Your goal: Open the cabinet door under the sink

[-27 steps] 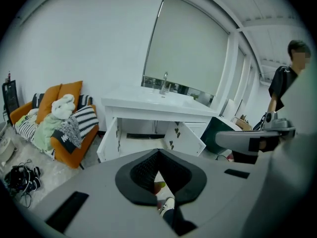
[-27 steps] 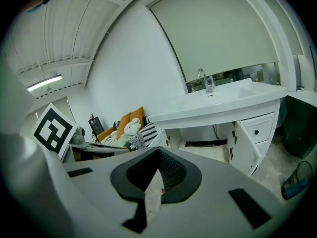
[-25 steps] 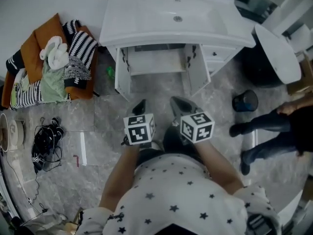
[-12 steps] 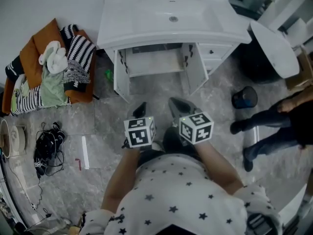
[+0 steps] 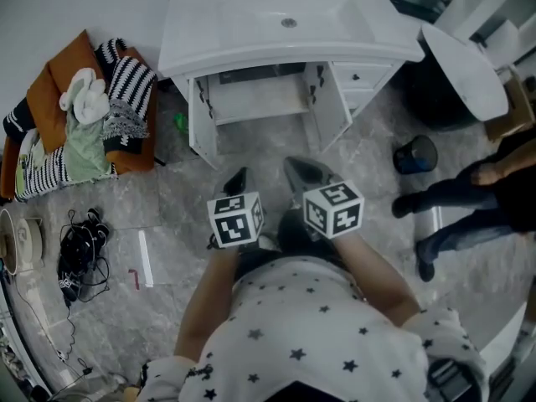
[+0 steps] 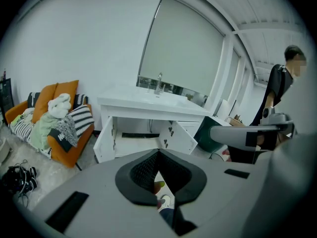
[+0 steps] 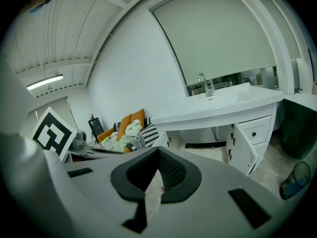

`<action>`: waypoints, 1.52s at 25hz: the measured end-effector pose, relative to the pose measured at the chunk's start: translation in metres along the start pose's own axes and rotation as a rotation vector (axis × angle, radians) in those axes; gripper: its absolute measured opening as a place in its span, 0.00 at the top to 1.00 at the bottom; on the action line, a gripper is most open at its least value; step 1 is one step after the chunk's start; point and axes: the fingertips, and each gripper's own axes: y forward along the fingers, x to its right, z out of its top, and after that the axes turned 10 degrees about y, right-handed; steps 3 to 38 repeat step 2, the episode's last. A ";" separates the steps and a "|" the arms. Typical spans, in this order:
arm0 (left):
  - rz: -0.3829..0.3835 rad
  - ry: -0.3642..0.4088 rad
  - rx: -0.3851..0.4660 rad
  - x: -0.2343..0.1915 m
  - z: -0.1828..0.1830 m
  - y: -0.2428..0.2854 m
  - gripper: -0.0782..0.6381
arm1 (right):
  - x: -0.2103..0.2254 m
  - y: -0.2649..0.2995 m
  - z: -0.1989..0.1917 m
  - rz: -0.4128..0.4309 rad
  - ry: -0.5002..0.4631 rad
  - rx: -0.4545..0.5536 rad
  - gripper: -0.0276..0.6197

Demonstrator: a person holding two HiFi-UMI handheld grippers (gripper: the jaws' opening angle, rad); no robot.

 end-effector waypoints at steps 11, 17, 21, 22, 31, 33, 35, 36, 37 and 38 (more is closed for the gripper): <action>-0.001 -0.005 0.005 -0.001 0.000 -0.001 0.88 | -0.001 0.000 -0.003 0.000 -0.002 -0.005 0.95; -0.001 -0.005 0.005 -0.001 0.000 -0.001 0.88 | -0.001 0.000 -0.003 0.000 -0.002 -0.005 0.95; -0.001 -0.005 0.005 -0.001 0.000 -0.001 0.88 | -0.001 0.000 -0.003 0.000 -0.002 -0.005 0.95; -0.001 -0.005 0.005 -0.001 0.000 -0.001 0.88 | -0.001 0.000 -0.003 0.000 -0.002 -0.005 0.95; -0.001 -0.005 0.005 -0.001 0.000 -0.001 0.88 | -0.001 0.000 -0.003 0.000 -0.002 -0.005 0.95; -0.001 -0.005 0.005 -0.001 0.000 -0.001 0.88 | -0.001 0.000 -0.003 0.000 -0.002 -0.005 0.95; -0.001 -0.005 0.005 -0.001 0.000 -0.001 0.88 | -0.001 0.000 -0.003 0.000 -0.002 -0.005 0.95; -0.001 -0.005 0.005 -0.001 0.000 -0.001 0.88 | -0.001 0.000 -0.003 0.000 -0.002 -0.005 0.95; -0.001 -0.005 0.005 -0.001 0.000 -0.001 0.88 | -0.001 0.000 -0.003 0.000 -0.002 -0.005 0.95; -0.001 -0.005 0.005 -0.001 0.000 -0.001 0.88 | -0.001 0.000 -0.003 0.000 -0.002 -0.005 0.95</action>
